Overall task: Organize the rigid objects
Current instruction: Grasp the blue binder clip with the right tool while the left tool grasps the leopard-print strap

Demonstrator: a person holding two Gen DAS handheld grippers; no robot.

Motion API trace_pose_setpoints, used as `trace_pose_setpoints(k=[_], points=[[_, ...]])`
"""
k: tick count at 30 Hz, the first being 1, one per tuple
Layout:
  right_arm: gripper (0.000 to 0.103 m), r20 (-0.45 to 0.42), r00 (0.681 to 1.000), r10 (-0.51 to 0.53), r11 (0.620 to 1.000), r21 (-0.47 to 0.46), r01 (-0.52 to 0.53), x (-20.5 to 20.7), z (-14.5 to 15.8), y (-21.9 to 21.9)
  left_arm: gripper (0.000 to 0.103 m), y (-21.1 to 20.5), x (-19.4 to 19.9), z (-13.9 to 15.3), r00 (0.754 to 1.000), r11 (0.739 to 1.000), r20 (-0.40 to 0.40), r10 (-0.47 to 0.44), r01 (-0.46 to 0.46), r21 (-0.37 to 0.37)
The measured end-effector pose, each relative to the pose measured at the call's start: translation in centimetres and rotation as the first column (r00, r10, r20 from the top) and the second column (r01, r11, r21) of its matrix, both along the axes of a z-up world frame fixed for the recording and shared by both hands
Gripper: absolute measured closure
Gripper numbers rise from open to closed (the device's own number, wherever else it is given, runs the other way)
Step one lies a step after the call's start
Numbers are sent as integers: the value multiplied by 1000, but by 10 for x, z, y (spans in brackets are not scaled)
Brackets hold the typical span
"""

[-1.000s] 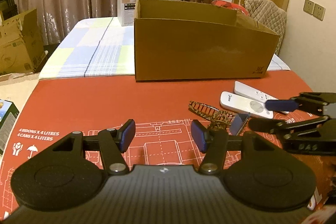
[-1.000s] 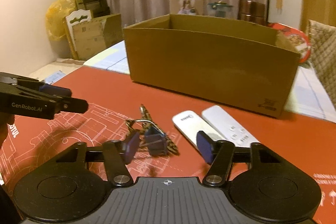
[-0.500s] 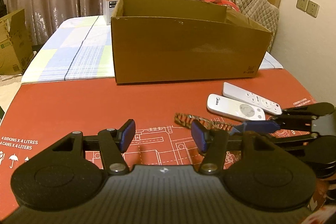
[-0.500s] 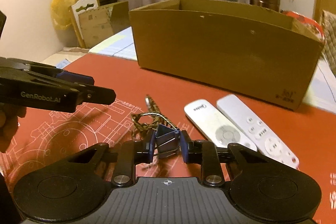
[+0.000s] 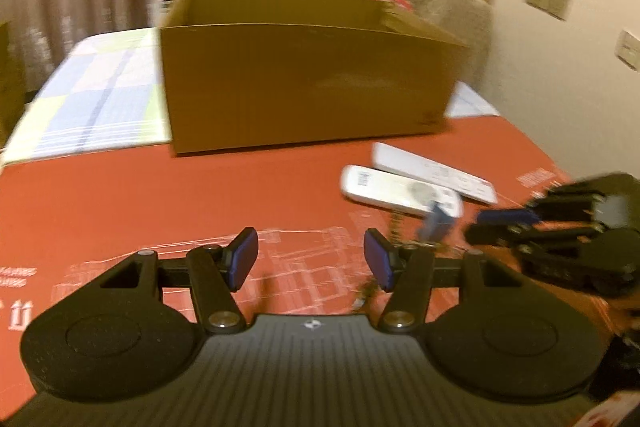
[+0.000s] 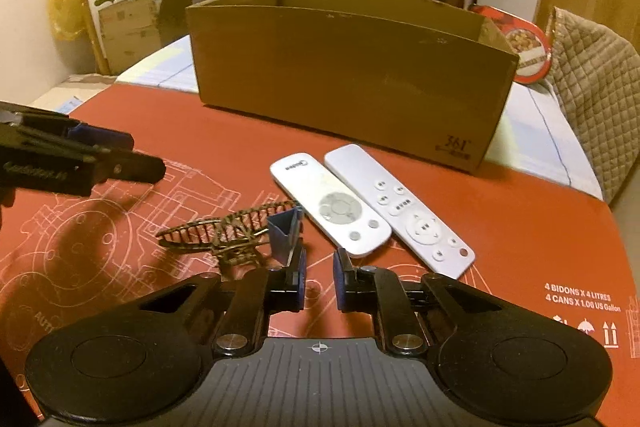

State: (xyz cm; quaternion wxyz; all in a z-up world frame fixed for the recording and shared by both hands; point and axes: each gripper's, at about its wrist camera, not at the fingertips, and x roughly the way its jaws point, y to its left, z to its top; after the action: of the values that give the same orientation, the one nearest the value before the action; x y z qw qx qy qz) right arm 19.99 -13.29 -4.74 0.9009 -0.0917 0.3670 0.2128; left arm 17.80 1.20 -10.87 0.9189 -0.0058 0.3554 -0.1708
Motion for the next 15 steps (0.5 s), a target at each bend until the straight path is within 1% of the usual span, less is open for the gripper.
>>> trace_pose_setpoints(k=[2, 4, 7, 9, 10, 12, 14, 15], points=[[92, -9, 1000, -2, 1000, 28, 2, 2, 0, -2, 49, -8, -2, -2, 998, 998, -4, -59, 59, 17], [91, -21, 1000, 3, 999, 54, -2, 3, 0, -3, 49, -16, -3, -7, 993, 992, -23, -118, 119, 50], [89, -27, 999, 25, 998, 63, -24, 1, 0, -1, 53, -28, -2, -15, 985, 978, -41, -165, 169, 122], [88, -34, 999, 34, 998, 60, -32, 1, -1, 1, 67, -34, 0, -19, 982, 972, -52, -184, 190, 137], [88, -38, 999, 36, 998, 61, -34, 1, -2, 1, 71, -36, 2, -20, 980, 970, -57, -192, 198, 139], [88, -48, 998, 38, 997, 67, -35, 1, -3, 2, 87, -39, 4, -23, 977, 966, -70, -202, 210, 149], [88, -57, 997, 44, 997, 70, -40, 3, -5, 4, 95, -41, 5, -26, 976, 963, -75, -204, 214, 161], [88, -62, 997, 47, 997, 66, -43, 3, -6, 5, 95, -41, 4, -27, 976, 963, -76, -204, 214, 165]])
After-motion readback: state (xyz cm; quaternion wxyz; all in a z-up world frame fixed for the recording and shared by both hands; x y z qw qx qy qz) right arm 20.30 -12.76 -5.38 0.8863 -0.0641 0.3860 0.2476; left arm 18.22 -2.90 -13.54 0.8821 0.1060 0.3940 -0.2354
